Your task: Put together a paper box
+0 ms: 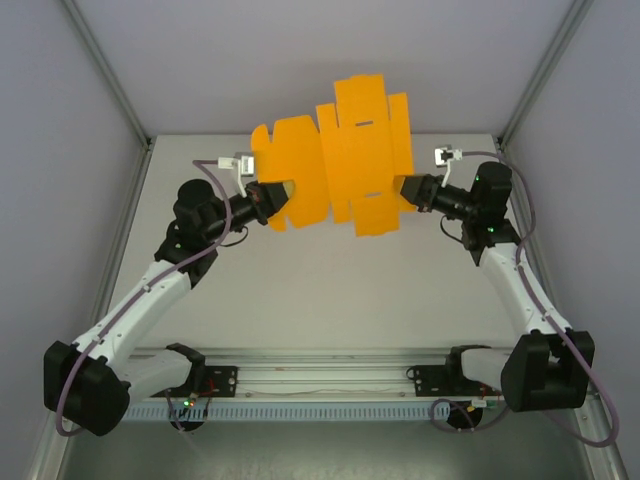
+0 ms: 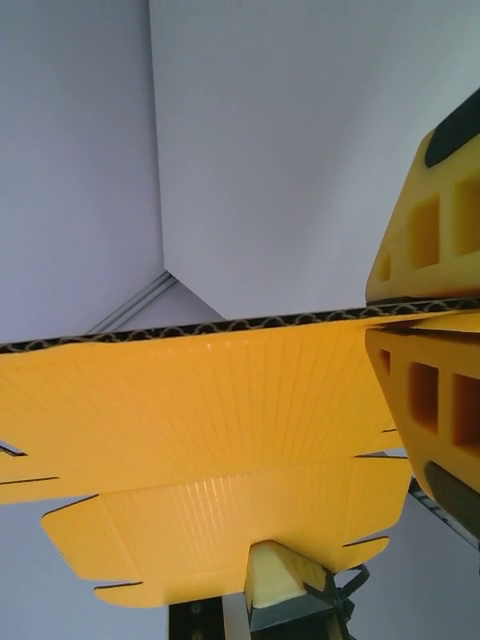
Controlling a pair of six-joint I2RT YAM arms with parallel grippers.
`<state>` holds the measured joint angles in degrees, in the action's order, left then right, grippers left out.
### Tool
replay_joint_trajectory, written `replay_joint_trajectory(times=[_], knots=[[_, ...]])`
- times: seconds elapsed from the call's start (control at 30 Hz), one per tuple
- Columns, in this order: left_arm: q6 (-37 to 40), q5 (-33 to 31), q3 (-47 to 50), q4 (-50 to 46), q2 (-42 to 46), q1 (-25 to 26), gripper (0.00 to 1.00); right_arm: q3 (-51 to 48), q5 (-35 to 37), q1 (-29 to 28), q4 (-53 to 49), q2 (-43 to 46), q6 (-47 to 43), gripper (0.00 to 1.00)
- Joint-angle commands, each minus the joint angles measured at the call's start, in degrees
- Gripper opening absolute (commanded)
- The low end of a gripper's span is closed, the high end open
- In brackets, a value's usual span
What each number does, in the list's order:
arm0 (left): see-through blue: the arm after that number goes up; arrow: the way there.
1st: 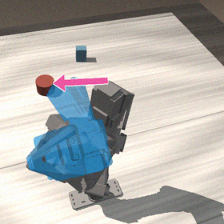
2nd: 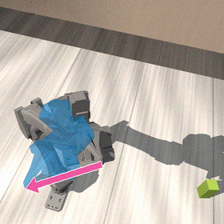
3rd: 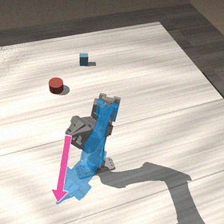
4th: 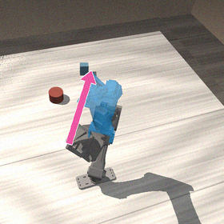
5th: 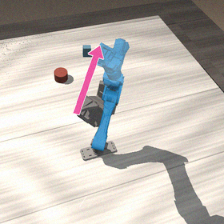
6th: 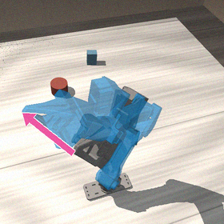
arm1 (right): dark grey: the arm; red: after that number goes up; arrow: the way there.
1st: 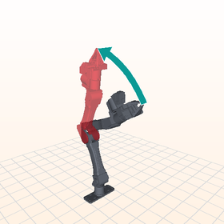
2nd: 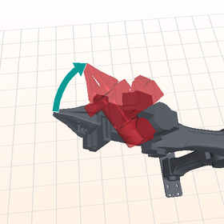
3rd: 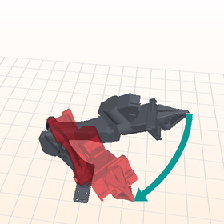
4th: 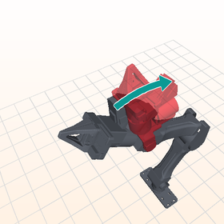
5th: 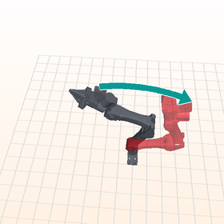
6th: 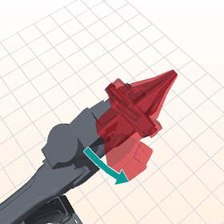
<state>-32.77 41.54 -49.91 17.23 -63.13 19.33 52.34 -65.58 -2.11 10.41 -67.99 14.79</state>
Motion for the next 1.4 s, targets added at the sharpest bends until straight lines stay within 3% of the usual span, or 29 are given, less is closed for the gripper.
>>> replay_joint_trajectory(times=[0.0, 0.23, 0.47, 0.67, 0.8, 0.9, 0.93, 1.03, 1.07, 1.2, 1.3, 1.37], knots=[[0.48, 1.22, 1.09, -1.11, -0.10, -0.08, 0.00, 1.54, 2.29, -0.75, -0.07, 3.20, -1.66, 0.14], [-0.67, 0.65, 1.85, -1.29, -0.77, -0.54, 0.00, 2.98, 3.41, -0.80, 1.44, 3.17, 0.24, 0.18], [-2.64, -1.64, 2.69, -1.35, -0.85, -1.15, 0.00, 4.14, 2.73, -0.80, -2.04, 2.51, -0.80, 0.14], [-5.78, -1.57, 3.61, 1.84, -1.88, -1.80, 0.00, 3.95, -0.89, -0.79, -3.26, 2.33, -1.40, 0.04], [-6.86, -1.44, 3.60, 2.81, -3.50, -1.89, 0.00, 4.84, 0.16, -0.79, -8.39, 2.23, -4.55, 0.00], [-4.52, -4.31, 3.37, -1.28, -4.27, -1.89, 0.00, 5.67, 4.93, -1.05, -15.82, 2.24, -11.02, 0.00], [-3.85, -7.30, 3.17, -4.60, -4.41, -1.92, 0.07, 5.85, 6.91, -1.05, -17.57, 2.24, -12.54, 0.00], [-1.22, -17.18, 3.65, -13.38, -4.46, -1.85, 0.84, 5.72, 9.27, -1.10, -22.30, 0.08, -16.83, 0.00], [-0.54, -20.67, 4.32, -15.59, -4.20, -1.89, 1.00, 5.80, 9.74, -1.15, -23.95, -0.98, -18.13, 0.00], [0.86, -29.56, 5.24, -22.12, -3.63, -2.00, 1.00, 5.42, 11.51, -2.21, -26.75, -6.41, -22.33, 0.00], [2.69, -29.99, 4.74, -24.46, -3.59, -2.01, 1.00, 5.56, 12.33, -3.45, -26.24, -10.99, -23.83, 0.00], [2.98, -30.68, 4.46, -25.22, -3.57, -2.00, 1.00, 6.91, 17.19, -5.17, -28.06, -13.29, -27.24, 0.00]])
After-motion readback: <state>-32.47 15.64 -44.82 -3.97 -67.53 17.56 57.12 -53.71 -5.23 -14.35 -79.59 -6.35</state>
